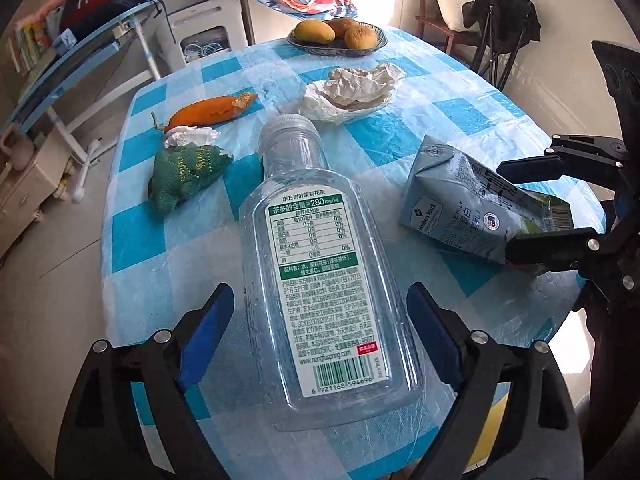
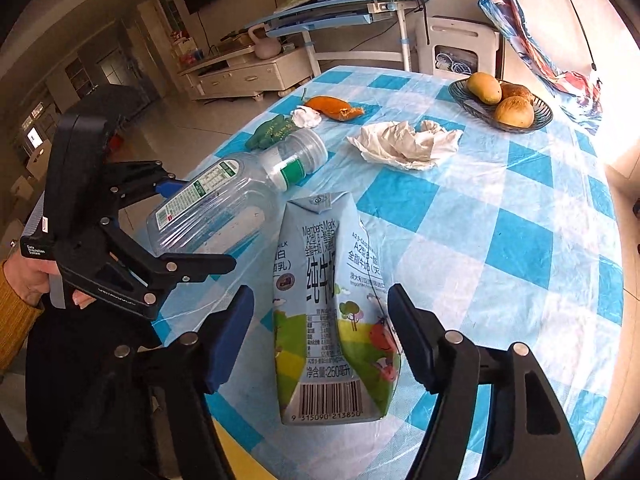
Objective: Collect trash
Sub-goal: 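Grasp the clear plastic bottle with the left tool while the right holds the carton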
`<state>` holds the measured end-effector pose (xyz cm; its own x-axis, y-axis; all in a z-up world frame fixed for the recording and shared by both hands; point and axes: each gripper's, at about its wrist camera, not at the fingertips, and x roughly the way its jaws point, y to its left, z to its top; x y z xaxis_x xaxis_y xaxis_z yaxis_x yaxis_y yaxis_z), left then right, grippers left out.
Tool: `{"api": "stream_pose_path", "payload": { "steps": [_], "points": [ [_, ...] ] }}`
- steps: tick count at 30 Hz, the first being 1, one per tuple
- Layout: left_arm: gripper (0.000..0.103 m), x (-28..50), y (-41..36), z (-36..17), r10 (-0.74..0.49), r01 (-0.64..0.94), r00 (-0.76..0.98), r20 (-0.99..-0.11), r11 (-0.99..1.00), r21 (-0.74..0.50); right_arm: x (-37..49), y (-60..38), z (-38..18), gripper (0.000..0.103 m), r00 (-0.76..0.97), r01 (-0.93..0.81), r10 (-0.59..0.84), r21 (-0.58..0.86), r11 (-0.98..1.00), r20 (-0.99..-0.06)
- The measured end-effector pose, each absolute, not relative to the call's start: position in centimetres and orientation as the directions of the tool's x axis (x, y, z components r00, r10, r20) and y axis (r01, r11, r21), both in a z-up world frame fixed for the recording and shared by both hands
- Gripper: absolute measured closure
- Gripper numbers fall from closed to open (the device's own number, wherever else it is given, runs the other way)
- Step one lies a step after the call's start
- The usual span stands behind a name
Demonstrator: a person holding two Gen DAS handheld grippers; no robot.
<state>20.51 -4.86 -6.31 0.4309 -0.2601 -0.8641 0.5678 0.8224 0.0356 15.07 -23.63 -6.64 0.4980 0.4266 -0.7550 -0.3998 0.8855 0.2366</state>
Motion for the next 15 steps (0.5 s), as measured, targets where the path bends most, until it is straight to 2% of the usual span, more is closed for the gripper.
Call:
{"api": "stream_pose_path", "payload": {
  "steps": [3,15],
  "points": [
    [0.015,21.2,-5.1,-6.3,-0.246,0.509,0.472,-0.846,0.860,0.035,15.1,-23.6,-6.8,0.035,0.501,-0.394,0.418,0.231,0.890,-0.758],
    [0.015,21.1,-5.6,-7.0,-0.245,0.471,0.521,-0.818,0.881,0.037,15.3,-22.4,-7.3,0.035,0.510,-0.407,0.365,0.156,0.900,-0.779]
  ]
}}
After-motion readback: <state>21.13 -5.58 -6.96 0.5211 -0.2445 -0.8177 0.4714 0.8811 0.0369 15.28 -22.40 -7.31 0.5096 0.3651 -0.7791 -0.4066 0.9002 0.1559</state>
